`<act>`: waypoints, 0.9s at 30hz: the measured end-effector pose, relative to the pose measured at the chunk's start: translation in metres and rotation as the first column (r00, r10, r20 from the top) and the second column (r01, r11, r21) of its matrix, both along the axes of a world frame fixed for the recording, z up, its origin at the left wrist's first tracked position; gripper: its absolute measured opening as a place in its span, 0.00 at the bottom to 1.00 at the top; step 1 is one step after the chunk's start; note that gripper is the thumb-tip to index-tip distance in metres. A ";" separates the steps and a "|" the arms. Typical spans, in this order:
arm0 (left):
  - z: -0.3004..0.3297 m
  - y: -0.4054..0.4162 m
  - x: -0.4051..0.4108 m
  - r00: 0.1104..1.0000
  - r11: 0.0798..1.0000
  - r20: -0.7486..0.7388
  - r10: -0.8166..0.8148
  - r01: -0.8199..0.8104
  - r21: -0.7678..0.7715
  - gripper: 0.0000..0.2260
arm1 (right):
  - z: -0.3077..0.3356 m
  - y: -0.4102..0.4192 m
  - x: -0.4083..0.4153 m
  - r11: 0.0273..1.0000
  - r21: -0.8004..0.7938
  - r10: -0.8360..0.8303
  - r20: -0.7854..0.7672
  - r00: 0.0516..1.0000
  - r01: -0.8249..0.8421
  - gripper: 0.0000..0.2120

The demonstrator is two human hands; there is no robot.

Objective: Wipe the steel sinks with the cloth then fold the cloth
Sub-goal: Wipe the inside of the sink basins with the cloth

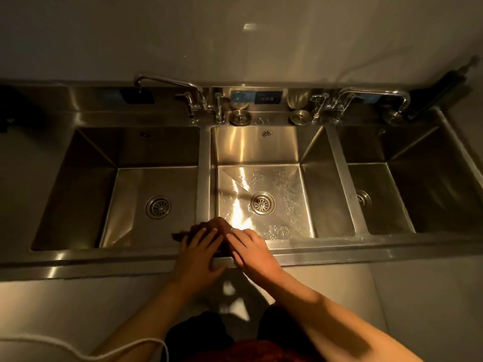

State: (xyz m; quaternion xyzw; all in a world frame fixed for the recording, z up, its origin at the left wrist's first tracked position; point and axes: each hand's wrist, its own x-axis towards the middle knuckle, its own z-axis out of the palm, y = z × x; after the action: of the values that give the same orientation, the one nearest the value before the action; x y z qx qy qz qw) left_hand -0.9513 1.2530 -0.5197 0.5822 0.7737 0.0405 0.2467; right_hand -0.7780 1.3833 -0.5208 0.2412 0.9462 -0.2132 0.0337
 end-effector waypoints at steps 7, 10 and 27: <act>-0.006 0.073 0.104 0.994 0.994 0.025 -0.110 0.109 0.031 0.37 | -0.008 0.065 0.120 0.997 0.039 -0.065 -0.070 0.995 0.068 0.24; -0.011 0.112 0.150 0.985 0.985 0.049 -0.167 0.164 0.050 0.37 | -0.007 0.098 0.177 0.995 0.035 -0.093 -0.017 0.995 0.094 0.27; -0.014 0.219 0.262 0.976 0.971 0.063 -0.207 0.197 0.132 0.35 | 0.032 0.200 0.277 0.968 0.088 -0.233 -0.043 0.972 0.236 0.18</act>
State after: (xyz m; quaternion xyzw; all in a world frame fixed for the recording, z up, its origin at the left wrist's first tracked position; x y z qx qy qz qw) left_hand -0.6896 1.4717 -0.5341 0.6703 0.6962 0.0860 0.2421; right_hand -0.5007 1.5834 -0.4886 0.3490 0.9204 -0.1755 -0.0183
